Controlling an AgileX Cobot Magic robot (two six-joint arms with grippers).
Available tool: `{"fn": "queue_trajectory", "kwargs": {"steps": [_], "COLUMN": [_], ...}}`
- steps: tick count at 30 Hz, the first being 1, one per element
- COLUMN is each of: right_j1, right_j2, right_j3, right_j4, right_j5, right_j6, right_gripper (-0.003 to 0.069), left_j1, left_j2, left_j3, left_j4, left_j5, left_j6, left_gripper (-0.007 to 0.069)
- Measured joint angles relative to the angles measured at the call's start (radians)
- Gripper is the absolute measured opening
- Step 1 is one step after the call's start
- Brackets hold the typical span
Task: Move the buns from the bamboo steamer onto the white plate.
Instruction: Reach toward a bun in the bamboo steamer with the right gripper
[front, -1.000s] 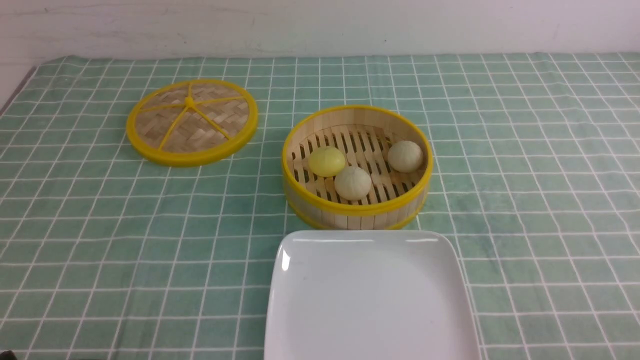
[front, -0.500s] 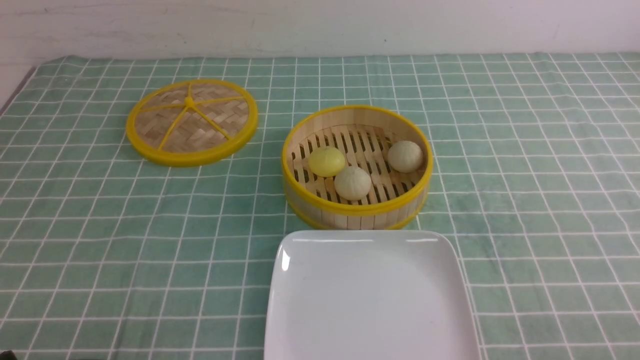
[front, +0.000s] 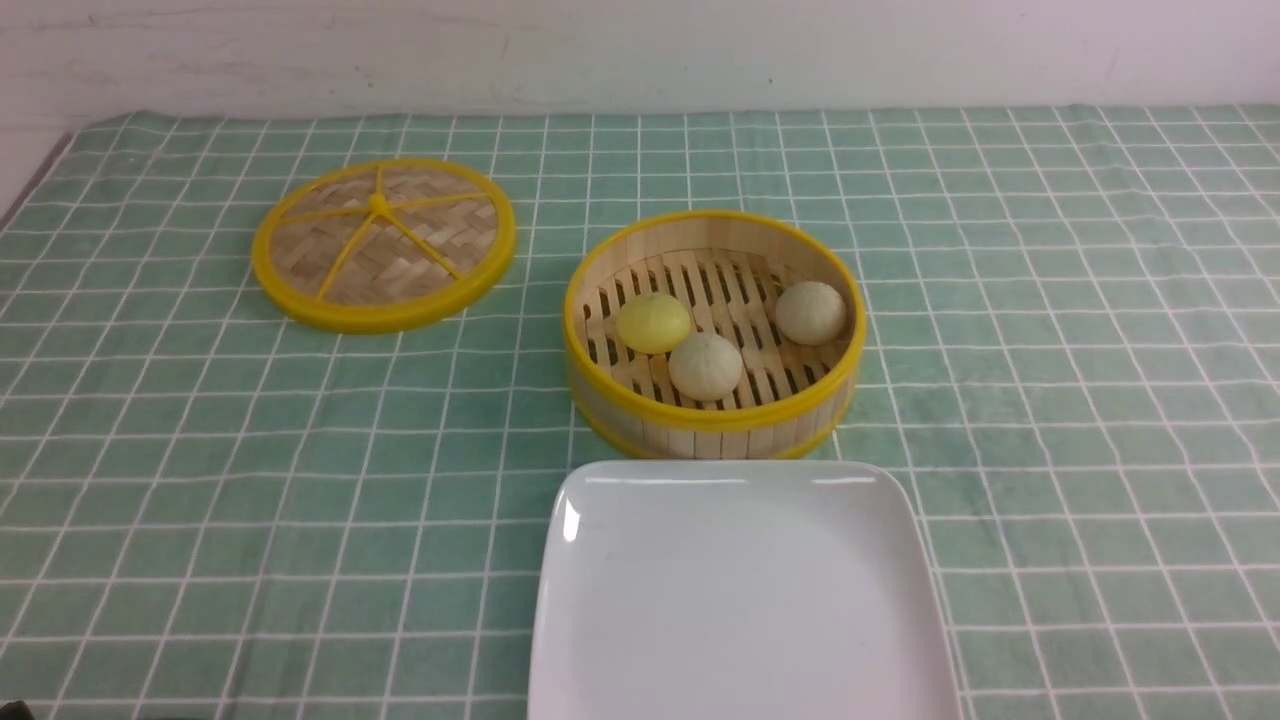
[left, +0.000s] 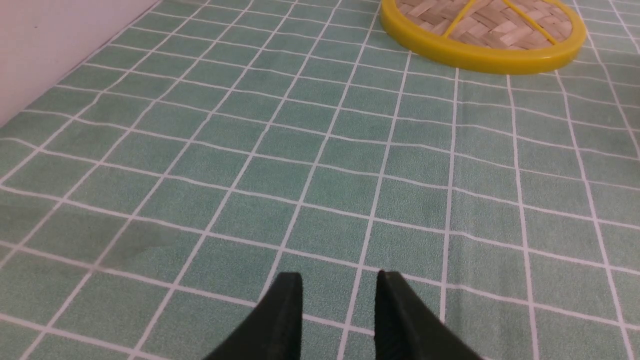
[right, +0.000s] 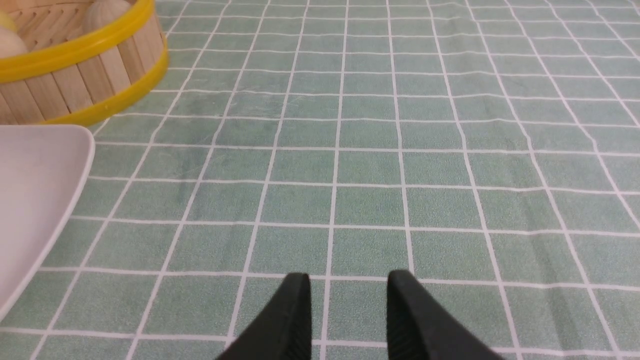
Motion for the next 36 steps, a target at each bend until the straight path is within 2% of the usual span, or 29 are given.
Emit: {"fn": "queue_trajectory", "kwargs": {"steps": [3, 7, 9, 11, 15, 19, 27, 29, 31, 36], "right_j1": [0.000, 0.000, 0.000, 0.000, 0.000, 0.000, 0.000, 0.000, 0.000, 0.000], "right_j2": [0.000, 0.000, 0.000, 0.000, 0.000, 0.000, 0.000, 0.000, 0.000, 0.054], "right_j3": [0.000, 0.004, 0.008, 0.013, 0.013, 0.013, 0.013, 0.005, -0.023, -0.143], "right_j4": [-0.001, -0.045, -0.007, 0.143, 0.360, 0.494, 0.528, 0.529, 0.523, 0.435], "right_j5": [0.000, -0.028, -0.050, -0.094, -0.174, -0.218, -0.248, -0.249, -0.249, -0.245], "right_j6": [0.000, 0.001, 0.039, 0.175, 0.369, 0.468, 0.478, 0.479, 0.471, 0.352], "right_gripper": [0.0240, 0.0240, 0.0240, 0.0240, 0.0240, 0.0240, 0.0240, 0.0240, 0.0240, 0.0216], "left_j1": [0.000, 0.000, 0.000, 0.000, 0.000, 0.000, 0.000, 0.000, 0.000, 0.000], "left_j2": [0.000, 0.000, 0.000, 0.000, 0.000, 0.000, 0.000, 0.000, 0.000, 0.028], "left_j3": [0.000, 0.002, 0.002, 0.002, 0.002, 0.002, -0.001, -0.042, -0.128, -0.335], "left_j4": [-0.117, -0.444, -0.571, -0.680, -0.731, -0.705, -0.697, -0.707, -0.710, -0.679], "left_j5": [-0.010, -0.022, -0.024, -0.027, -0.031, -0.045, -0.052, -0.033, -0.027, -0.006], "left_j6": [-0.101, -0.378, -0.479, -0.587, -0.642, -0.650, -0.633, -0.582, -0.479, -0.226], "left_gripper": [0.0240, 0.0240, 0.0240, 0.0240, 0.0240, 0.0240, 0.0234, 0.0215, 0.0174, 0.0031]}}
